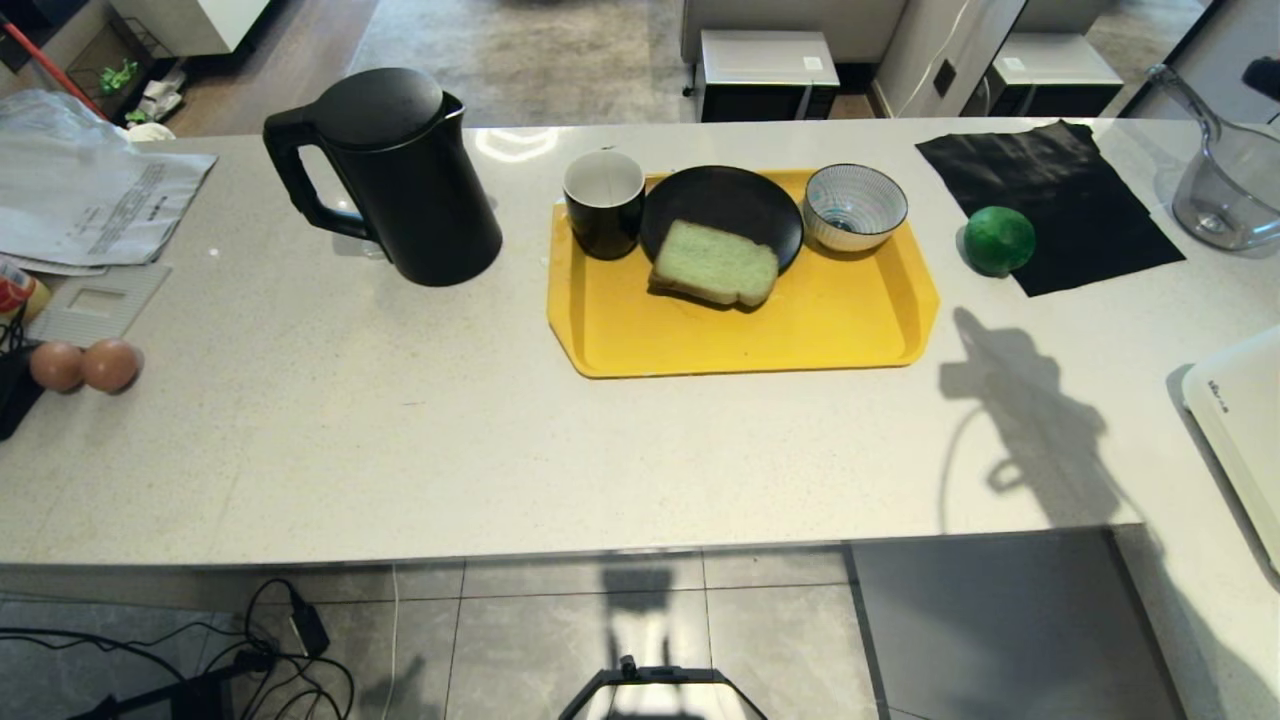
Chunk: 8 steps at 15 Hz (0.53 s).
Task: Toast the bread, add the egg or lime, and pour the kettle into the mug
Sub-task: Pick up the egg
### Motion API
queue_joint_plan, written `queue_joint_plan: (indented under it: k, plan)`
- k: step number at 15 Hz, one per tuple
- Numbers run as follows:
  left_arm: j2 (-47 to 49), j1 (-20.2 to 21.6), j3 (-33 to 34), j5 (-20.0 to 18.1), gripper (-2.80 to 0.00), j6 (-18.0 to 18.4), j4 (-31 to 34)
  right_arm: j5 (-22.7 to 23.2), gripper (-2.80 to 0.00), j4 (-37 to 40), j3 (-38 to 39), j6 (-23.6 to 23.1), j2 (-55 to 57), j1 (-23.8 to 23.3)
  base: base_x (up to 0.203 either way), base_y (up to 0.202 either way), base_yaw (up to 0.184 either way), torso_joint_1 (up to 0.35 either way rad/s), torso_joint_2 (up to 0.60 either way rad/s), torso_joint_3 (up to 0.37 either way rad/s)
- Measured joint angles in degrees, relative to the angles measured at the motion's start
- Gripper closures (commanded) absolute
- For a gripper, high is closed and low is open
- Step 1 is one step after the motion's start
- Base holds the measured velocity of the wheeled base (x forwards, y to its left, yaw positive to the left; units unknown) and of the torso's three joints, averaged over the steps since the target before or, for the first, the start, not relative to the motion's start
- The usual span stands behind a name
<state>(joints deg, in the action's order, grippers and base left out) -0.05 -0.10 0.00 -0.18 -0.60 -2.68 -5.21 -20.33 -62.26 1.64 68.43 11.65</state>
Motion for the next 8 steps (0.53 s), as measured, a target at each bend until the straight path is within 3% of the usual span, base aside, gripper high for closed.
queue_joint_plan:
  k: [5, 8]
  plan:
    - [0.00, 0.00, 0.00, 0.02, 0.00, -0.01, -0.01, 1.06, 0.00, -0.09, 0.18, -1.33, -5.83, -0.78, 0.000, 0.000, 0.000, 0.000, 0.00, 0.000]
    - [0.00, 0.00, 0.00, 0.00, 0.00, 0.00, -0.02, 2.71, 0.00, -0.09, 5.15, -1.24, -12.81, -3.08, 0.000, 0.000, 0.000, 0.000, 0.00, 0.000]
